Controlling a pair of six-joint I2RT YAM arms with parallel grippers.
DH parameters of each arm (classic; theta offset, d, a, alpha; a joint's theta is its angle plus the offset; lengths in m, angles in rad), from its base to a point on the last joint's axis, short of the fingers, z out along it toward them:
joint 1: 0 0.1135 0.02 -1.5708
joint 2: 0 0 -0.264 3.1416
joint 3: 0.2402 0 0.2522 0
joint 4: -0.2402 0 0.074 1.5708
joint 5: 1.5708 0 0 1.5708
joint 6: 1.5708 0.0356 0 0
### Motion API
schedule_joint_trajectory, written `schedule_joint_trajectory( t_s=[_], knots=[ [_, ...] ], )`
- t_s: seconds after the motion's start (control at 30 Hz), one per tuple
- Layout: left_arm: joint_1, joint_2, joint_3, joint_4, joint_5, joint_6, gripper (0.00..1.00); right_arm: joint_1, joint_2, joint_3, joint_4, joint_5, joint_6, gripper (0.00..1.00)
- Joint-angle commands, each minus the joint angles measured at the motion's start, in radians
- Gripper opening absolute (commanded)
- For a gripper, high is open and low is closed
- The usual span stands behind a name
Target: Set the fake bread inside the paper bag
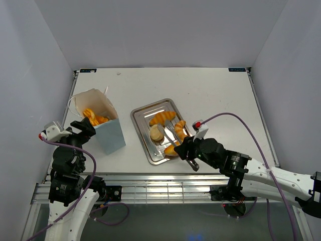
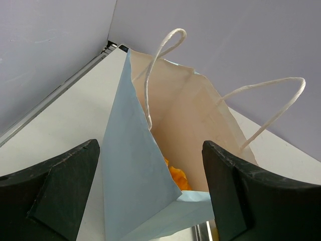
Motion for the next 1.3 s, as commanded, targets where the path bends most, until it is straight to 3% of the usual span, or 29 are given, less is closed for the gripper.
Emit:
schedule_joint_trajectory(
  t_s=[0.0,0.57,0.8,0.9,1.07,1.27],
  knots=[
    [-0.005,-0.013,-0.005,0.008,0.019,0.012,0.94,0.001,-0.015,-0.031,0.022,0.056,0.094,0.51],
    [-0.004,-0.020,-0.011,0.013,0.028,0.014,0.94,-0.031,0.313,0.021,0.182,0.048,0.050,0.58],
    [-0.004,-0.030,-0.013,0.016,0.031,0.015,0.94,-0.066,0.403,0.012,0.267,-0.059,0.071,0.57],
    [-0.005,-0.033,-0.013,0.015,0.030,0.015,0.94,-0.085,0.417,0.018,0.273,-0.102,0.076,0.52],
    [-0.004,-0.036,-0.014,0.016,0.030,0.017,0.94,-0.085,0.388,0.091,0.203,-0.111,0.057,0.30],
    [-0.005,-0.036,-0.014,0.016,0.028,0.017,0.94,-0.086,0.218,0.223,0.063,-0.062,0.008,0.27]
  ],
)
